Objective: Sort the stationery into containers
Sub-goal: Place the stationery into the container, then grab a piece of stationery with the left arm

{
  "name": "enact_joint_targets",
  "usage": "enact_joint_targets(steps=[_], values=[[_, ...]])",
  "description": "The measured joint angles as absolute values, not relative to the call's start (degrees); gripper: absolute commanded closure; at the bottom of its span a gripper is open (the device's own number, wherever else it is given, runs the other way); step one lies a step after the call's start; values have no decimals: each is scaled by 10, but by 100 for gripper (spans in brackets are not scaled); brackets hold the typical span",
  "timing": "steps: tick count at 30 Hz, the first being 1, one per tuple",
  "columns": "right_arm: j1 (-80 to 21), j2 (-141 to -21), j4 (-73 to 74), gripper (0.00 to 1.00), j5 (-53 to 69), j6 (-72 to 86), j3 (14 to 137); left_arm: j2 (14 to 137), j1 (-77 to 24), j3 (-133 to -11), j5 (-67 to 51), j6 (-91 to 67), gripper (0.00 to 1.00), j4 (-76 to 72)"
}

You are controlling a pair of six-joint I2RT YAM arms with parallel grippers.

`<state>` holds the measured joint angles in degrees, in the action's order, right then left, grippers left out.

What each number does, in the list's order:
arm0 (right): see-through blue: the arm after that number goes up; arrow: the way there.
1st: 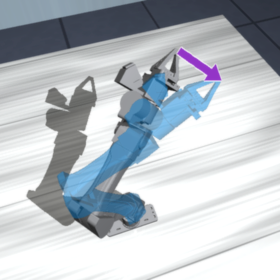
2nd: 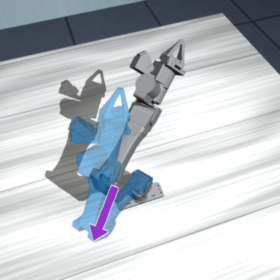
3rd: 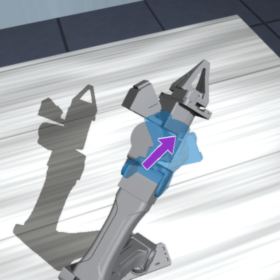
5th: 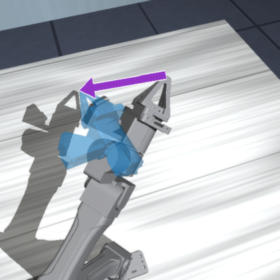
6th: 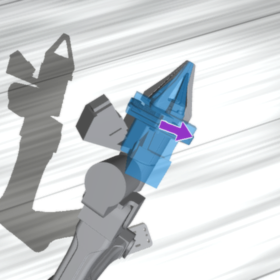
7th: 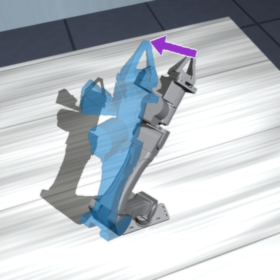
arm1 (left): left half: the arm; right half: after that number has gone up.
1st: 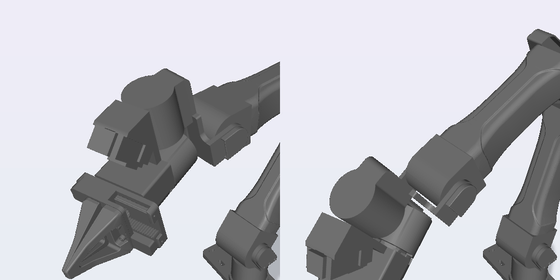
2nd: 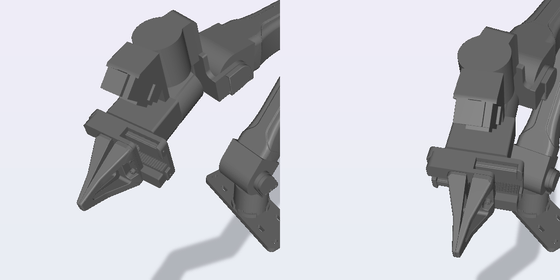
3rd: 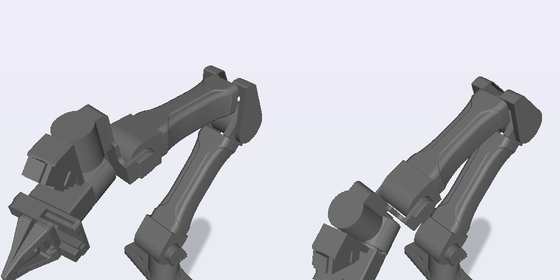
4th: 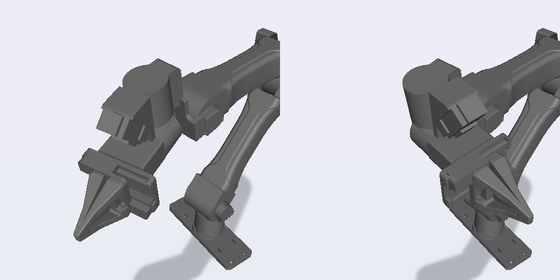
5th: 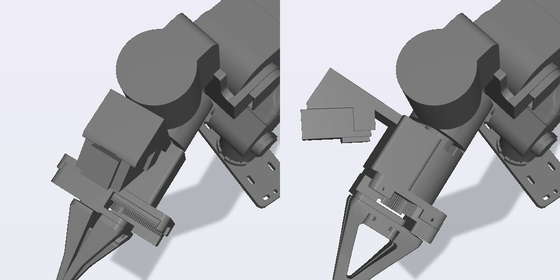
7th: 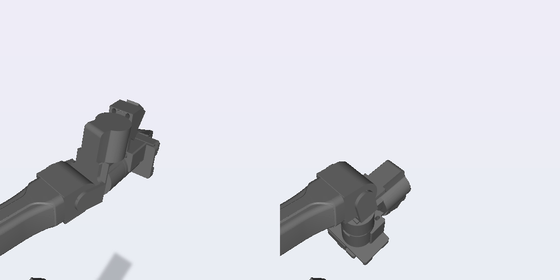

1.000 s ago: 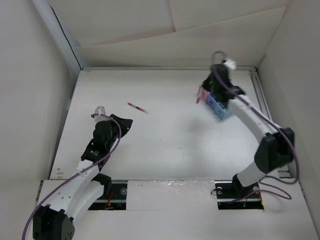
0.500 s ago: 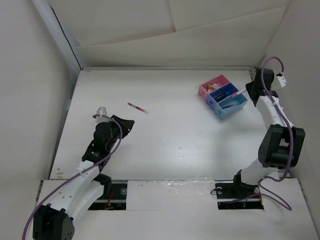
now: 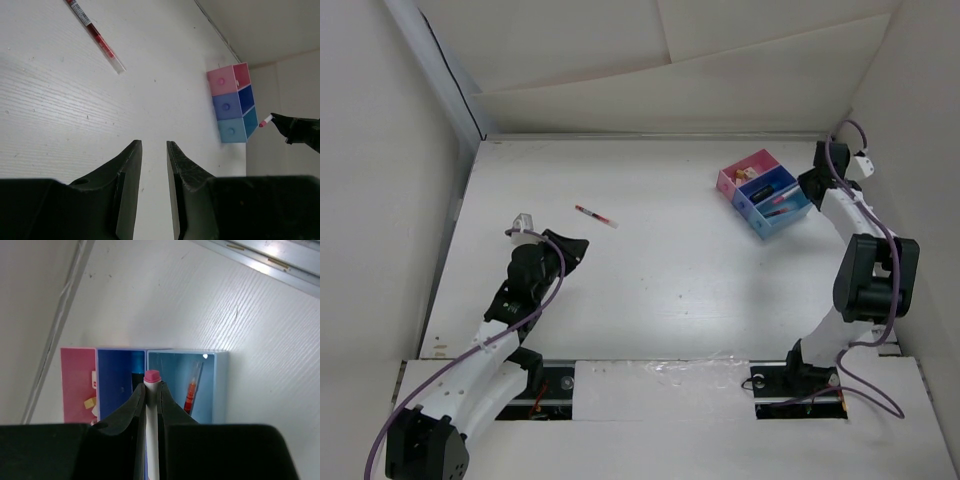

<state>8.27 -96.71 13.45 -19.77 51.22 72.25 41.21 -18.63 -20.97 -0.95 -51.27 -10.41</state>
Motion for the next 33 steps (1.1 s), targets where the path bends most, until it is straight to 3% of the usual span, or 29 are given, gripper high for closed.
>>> enact_joint_targets(steps=[6,18,25,33], values=[[62,-976,136,87,-205,512,721,429,-186,-212,8,-512,76,-96],[59,-976,137,37,-210,519,703,513,-186,-261,51,-511,56,-74],[56,-954,137,36,-203,519,690,590,-186,-312,93,-509,54,-69],[-22,-803,121,35,-187,496,667,737,-186,-410,162,-509,54,-67]])
